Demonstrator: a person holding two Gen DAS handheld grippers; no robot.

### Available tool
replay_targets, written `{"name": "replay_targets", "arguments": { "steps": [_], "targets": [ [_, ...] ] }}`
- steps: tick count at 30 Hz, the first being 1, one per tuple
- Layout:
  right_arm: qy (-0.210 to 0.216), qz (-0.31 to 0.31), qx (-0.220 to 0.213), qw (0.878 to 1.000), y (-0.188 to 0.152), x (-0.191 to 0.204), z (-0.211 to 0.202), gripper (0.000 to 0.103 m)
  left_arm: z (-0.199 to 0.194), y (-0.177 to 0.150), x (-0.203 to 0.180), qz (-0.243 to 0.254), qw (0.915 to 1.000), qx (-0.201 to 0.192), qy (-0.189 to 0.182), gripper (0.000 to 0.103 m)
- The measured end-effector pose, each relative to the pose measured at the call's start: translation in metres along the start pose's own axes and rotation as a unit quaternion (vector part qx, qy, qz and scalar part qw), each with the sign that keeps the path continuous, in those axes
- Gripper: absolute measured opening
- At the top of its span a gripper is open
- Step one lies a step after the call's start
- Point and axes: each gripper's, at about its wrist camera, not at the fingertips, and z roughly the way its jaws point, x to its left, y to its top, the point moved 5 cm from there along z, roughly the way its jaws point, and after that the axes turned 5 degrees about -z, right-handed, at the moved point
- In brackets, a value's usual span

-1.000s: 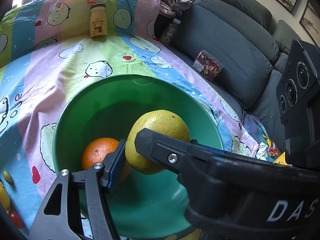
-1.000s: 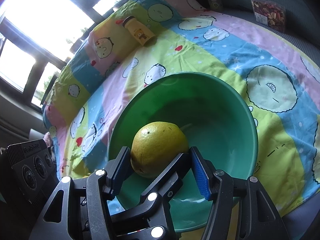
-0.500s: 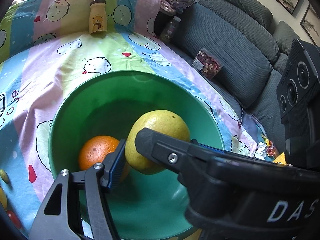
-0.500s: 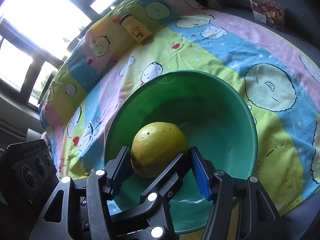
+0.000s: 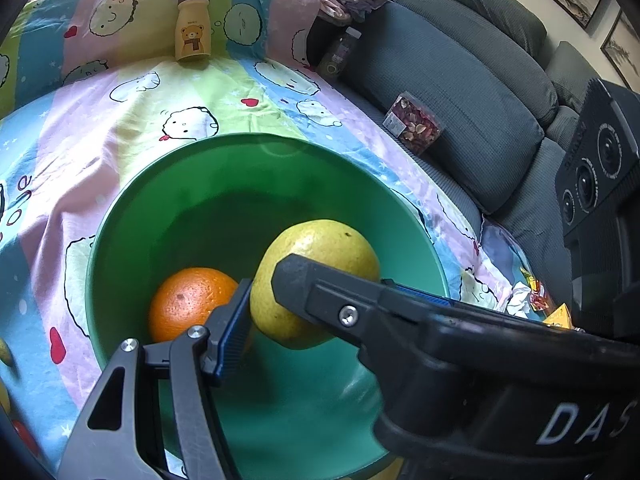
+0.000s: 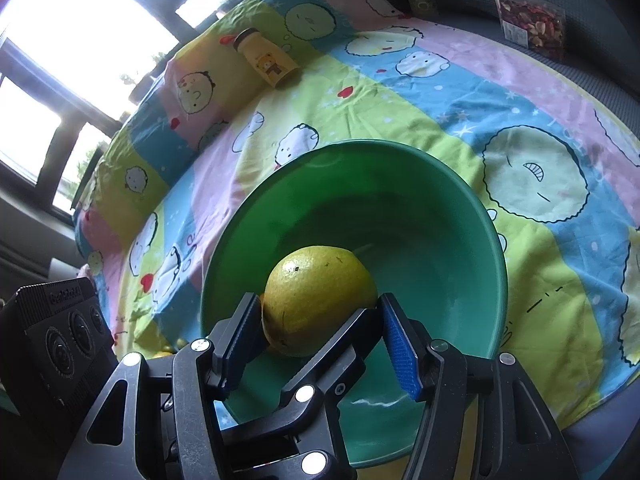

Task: Organize fruits
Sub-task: 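Lower the pomelo into the basin beside the orange, then open the right gripper and move it to the yellow grapefruit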

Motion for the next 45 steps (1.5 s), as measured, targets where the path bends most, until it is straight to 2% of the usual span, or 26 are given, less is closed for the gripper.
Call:
{"name": "replay_targets", "arguments": {
  "steps": [14,17,19,21,29,33,45],
  "targets": [
    [-0.008,0.000,-0.001,1.000,0.001,-0.001,0.000,0.063,0.004,0.000,0.001,0.000,0.9999,0.010,0.007,0.062],
    [-0.013,0.000,-0.002,1.000,0.002,-0.002,0.000,0.063,0.004,0.001,0.002,-0.001,0.9999,0.005,0.014,0.053],
    [-0.004,0.000,0.002,1.000,0.001,-0.001,0.001,0.064,0.003,0.002,0.003,-0.002,1.0000,0.004,0.002,0.049],
    [-0.018,-0.007,-0.006,1.000,0.002,0.000,-0.001,0.064,0.004,0.001,0.004,-0.005,1.0000,0.008,0.000,0.049],
    [-0.020,-0.003,-0.001,1.000,0.001,0.001,0.001,0.064,0.001,0.000,0.004,-0.003,0.9999,0.004,0.016,0.048],
    [-0.047,-0.004,-0.012,0.999,0.001,0.000,-0.001,0.064,-0.003,0.001,0.004,0.000,0.9995,-0.004,0.032,0.048],
    [-0.058,-0.022,-0.043,0.997,0.002,0.018,-0.015,0.064,-0.047,-0.002,0.015,-0.005,0.9971,-0.048,0.059,0.052]
  ]
}}
